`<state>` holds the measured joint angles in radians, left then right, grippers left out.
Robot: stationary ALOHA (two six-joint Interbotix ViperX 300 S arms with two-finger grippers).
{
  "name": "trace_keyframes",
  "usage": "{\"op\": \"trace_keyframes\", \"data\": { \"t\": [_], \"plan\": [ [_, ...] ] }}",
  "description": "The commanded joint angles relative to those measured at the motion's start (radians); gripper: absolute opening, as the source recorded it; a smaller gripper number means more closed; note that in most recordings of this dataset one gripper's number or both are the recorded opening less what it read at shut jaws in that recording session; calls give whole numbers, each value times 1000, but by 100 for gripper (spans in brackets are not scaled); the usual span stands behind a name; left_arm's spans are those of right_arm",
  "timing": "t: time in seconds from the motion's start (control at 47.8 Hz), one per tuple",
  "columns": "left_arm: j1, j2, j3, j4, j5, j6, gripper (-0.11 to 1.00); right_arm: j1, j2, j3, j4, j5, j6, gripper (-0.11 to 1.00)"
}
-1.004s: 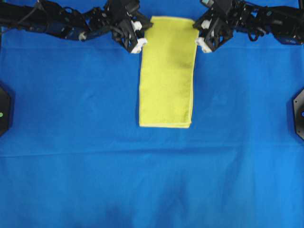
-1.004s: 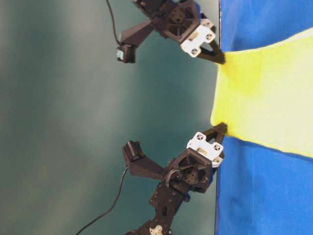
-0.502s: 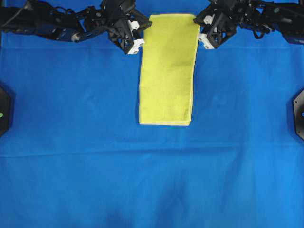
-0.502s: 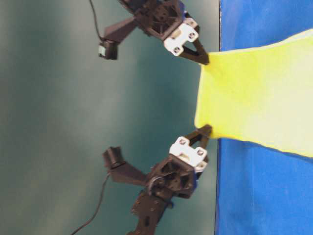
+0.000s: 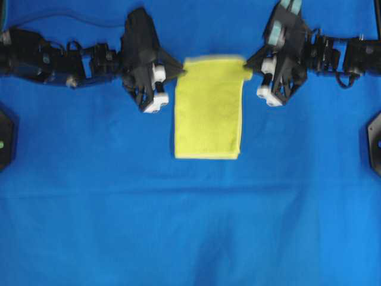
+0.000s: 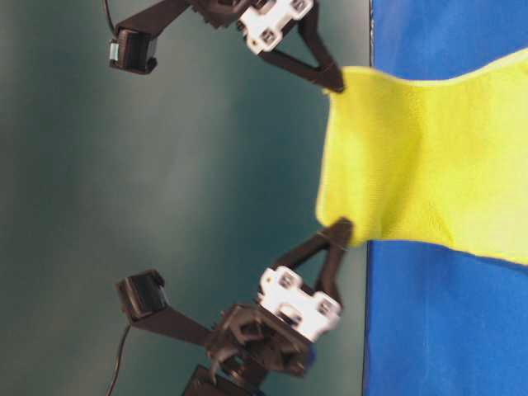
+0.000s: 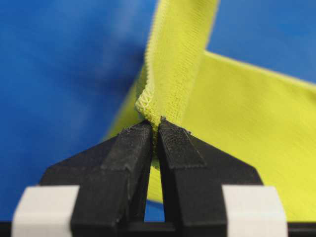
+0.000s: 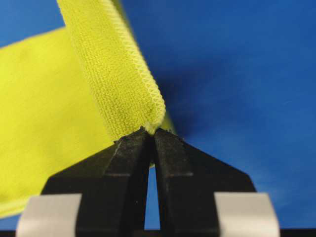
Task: Fold the yellow towel.
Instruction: 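Pull the held corners toward the near end, folding the strip in half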
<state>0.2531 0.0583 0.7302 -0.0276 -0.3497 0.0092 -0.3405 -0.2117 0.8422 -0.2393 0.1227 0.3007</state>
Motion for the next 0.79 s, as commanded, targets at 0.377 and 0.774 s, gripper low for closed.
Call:
{"op": "trace_keyframes", "data": {
  "t": [0.377, 0.774],
  "plan": [
    [-202, 58, 21, 0, 46, -25, 3, 166, 51, 63, 8, -57, 89, 3],
    [-241, 106, 12, -3, 44, -25, 3, 210, 126, 58, 21, -137, 115, 3]
  ]
}}
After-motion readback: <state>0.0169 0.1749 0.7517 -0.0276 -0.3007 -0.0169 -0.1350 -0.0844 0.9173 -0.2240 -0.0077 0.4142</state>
